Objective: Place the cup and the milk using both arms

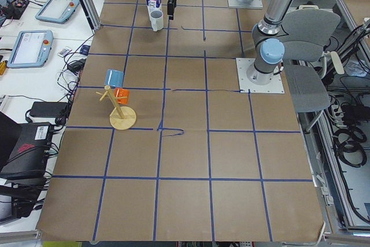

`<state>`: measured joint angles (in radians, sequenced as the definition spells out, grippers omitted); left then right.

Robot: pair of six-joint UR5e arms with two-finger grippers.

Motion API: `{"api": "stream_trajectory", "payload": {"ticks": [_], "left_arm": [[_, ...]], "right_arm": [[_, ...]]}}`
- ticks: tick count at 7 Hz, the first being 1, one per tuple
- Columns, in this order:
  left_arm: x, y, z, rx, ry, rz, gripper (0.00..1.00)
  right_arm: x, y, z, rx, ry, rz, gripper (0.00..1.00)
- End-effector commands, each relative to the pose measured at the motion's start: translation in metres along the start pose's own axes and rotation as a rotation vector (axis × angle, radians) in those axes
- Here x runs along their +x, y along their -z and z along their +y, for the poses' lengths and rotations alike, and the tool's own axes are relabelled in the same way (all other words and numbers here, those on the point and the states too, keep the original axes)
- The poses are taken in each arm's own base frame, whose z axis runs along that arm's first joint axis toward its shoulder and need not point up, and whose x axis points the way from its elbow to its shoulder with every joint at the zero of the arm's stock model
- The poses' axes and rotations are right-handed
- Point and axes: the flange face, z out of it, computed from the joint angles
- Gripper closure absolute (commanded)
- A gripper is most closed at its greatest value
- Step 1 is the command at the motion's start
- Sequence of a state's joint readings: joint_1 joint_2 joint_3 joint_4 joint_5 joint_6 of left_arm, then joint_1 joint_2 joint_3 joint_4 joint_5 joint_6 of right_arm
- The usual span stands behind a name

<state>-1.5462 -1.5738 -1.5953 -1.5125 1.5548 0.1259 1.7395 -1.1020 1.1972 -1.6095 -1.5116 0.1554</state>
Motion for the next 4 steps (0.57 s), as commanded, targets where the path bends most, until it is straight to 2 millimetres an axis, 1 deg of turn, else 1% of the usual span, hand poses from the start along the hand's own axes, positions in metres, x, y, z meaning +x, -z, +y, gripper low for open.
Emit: {"api": "stream_trajectory", "payload": {"ticks": [1, 2, 3, 4], "left_arm": [[0.0, 0.0, 0.0, 0.0, 0.0, 0.001, 0.0], [-0.001, 0.001, 0.0, 0.001, 0.002, -0.001, 0.0], [-0.002, 0.002, -0.001, 0.004, 0.006, -0.001, 0.0], [-0.003, 0.004, -0.005, 0.042, 0.034, -0.006, 0.0]], "right_arm": [[0.024, 0.06, 0.043, 0.025, 0.073, 0.071, 0.0], [0.07, 0.092, 0.059, 0.026, 0.018, 0.075, 0.0], [0.107, 0.109, 0.072, 0.041, 0.03, 0.073, 0.0], [0.111, 0.117, 0.098, 0.051, 0.05, 0.074, 0.0]]}}
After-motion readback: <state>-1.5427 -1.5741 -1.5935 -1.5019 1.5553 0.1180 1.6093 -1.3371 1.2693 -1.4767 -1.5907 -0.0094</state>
